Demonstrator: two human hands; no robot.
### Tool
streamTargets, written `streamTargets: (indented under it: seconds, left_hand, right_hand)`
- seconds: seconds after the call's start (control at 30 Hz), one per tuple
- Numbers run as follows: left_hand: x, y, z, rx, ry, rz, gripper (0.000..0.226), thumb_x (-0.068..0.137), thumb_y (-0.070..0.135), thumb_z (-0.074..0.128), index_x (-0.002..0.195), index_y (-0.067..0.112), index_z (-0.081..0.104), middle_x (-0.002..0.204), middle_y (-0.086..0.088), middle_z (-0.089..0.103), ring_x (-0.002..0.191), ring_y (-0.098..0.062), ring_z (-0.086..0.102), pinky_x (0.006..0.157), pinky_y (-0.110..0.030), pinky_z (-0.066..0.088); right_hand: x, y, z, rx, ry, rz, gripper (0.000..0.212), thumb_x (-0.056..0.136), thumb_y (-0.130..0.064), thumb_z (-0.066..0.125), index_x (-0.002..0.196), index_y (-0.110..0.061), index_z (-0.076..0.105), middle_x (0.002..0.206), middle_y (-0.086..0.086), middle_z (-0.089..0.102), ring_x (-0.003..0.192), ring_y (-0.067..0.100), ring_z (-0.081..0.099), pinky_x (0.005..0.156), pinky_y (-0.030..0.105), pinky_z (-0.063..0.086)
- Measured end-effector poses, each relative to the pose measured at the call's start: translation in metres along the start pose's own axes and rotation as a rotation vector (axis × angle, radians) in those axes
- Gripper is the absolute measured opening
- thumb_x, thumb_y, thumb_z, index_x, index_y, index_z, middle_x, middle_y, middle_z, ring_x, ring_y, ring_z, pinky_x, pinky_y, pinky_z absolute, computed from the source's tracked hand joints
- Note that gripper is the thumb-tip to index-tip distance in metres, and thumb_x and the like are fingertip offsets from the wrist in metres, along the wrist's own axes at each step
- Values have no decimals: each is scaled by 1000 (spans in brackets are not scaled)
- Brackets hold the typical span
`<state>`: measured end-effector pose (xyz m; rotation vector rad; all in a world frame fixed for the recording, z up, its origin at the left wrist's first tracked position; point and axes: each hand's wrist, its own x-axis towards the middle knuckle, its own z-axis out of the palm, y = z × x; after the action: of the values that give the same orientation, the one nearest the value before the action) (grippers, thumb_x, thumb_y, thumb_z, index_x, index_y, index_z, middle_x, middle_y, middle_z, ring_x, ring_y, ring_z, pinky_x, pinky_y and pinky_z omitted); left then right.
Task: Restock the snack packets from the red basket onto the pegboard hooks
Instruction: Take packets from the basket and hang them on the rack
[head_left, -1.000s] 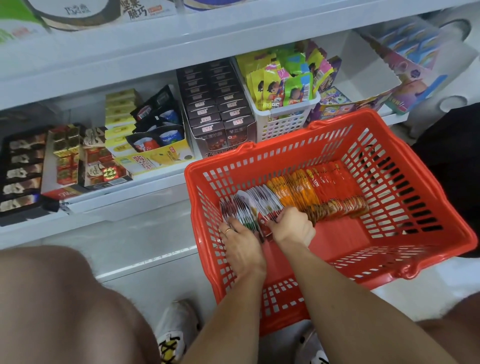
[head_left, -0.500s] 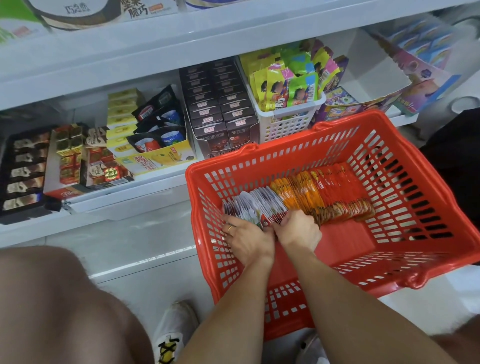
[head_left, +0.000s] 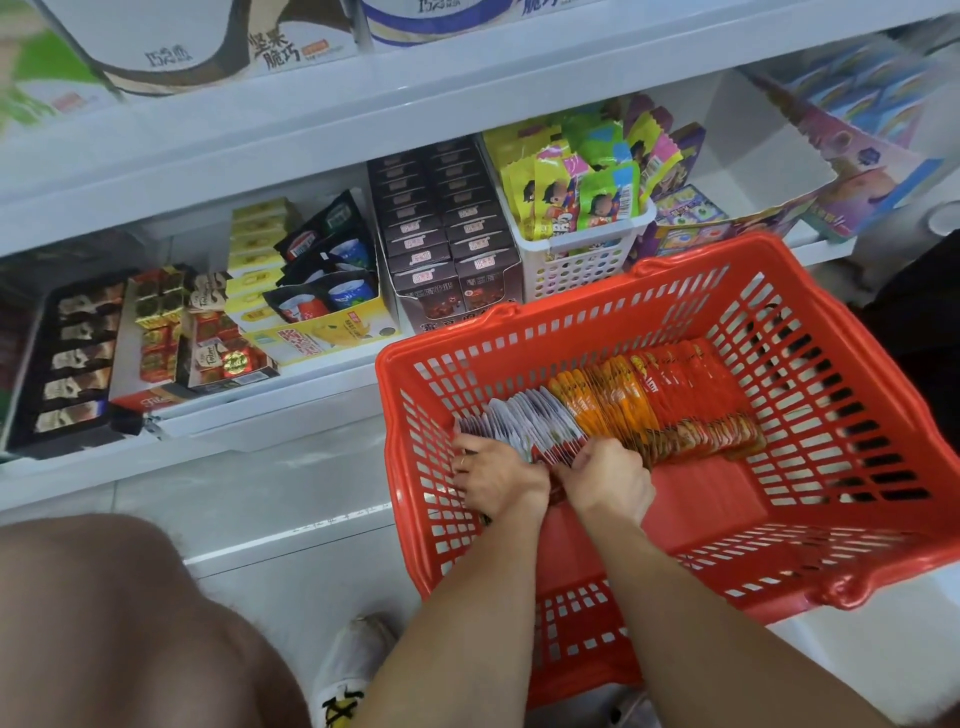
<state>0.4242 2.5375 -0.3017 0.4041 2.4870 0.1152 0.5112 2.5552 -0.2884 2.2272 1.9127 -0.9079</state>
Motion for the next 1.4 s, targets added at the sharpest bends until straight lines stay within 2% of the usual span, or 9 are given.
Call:
streamTargets:
  seconds: [0.3, 0.43, 0.5, 0.67, 0.87, 1.0, 1.13, 1.27, 1.4]
  left_hand:
    - [-14, -9, -20, 7, -75, 55, 100, 79, 46, 86, 144, 4, 22, 136, -18, 58, 126, -34, 62, 97, -42, 55]
    - [-28, -8, -61, -370, -249, 29, 112, 83, 26, 78, 160, -3, 1, 150, -19, 52, 136, -36, 54, 108, -40, 48]
    - [-31, -9, -83, -661, -334, 16, 109, 67, 24, 83, 154, -5, 24, 133, -15, 61, 119, -33, 62, 95, -40, 55]
    - [-34, -1, -135, -1079, -586, 90, 45, 55, 24, 83, 93, 3, 68, 89, -17, 66, 79, -30, 64, 73, -43, 49]
    - [-62, 8, -183, -1223, -728, 170, 46, 67, 16, 76, 111, 1, 76, 106, -21, 74, 93, -36, 72, 89, -46, 56]
    - [-105, 13, -236, -1346, -855, 122, 49, 69, 9, 65, 117, 6, 74, 105, -16, 73, 90, -32, 73, 87, -45, 58]
    - [-172, 39, -322, -1357, -856, 156, 29, 78, 2, 53, 87, 11, 79, 86, -11, 75, 71, -25, 73, 66, -32, 59]
    - [-260, 70, -433, -1309, -744, 277, 30, 59, 5, 64, 85, 13, 77, 87, -10, 77, 76, -27, 73, 64, -34, 59]
    - [-355, 95, -565, -1261, -708, 452, 25, 75, 15, 62, 87, 23, 83, 100, -9, 80, 89, -24, 76, 71, -33, 63]
  right_hand:
    - [3, 2, 0, 39, -34, 21, 30, 82, -46, 85, 93, -22, 72, 104, 9, 73, 102, 34, 69, 84, 37, 53]
    - [-4, -3, -11, 23, -112, 20, 36, 81, -50, 83, 99, -21, 73, 107, 9, 74, 104, 34, 70, 84, 37, 55]
    - [-5, -8, -21, 64, -129, 44, 38, 84, -49, 78, 106, -18, 76, 113, 14, 72, 108, 37, 68, 87, 38, 54]
    - [-2, -49, -70, 933, -371, 289, 54, 86, -60, 72, 98, -8, 80, 95, 17, 76, 84, 33, 68, 80, 38, 55]
    - [-49, -87, -140, 1420, -856, -3, 54, 92, -53, 67, 122, -8, 76, 121, 19, 73, 108, 33, 72, 101, 47, 53]
    - [-95, -111, -178, 1421, -705, -34, 49, 77, -28, 83, 123, -18, 74, 121, 14, 75, 112, 33, 72, 91, 42, 56]
    - [-154, -141, -269, 1511, -576, -19, 44, 82, -15, 80, 125, -16, 70, 119, 15, 75, 108, 35, 74, 89, 44, 59]
    - [-227, -179, -393, 1630, -506, -37, 46, 84, -5, 74, 128, -14, 68, 114, 18, 76, 96, 31, 76, 73, 37, 62]
    - [-310, -218, -528, 1641, -457, -126, 50, 80, -7, 77, 129, -14, 67, 117, 17, 76, 103, 35, 75, 79, 41, 61]
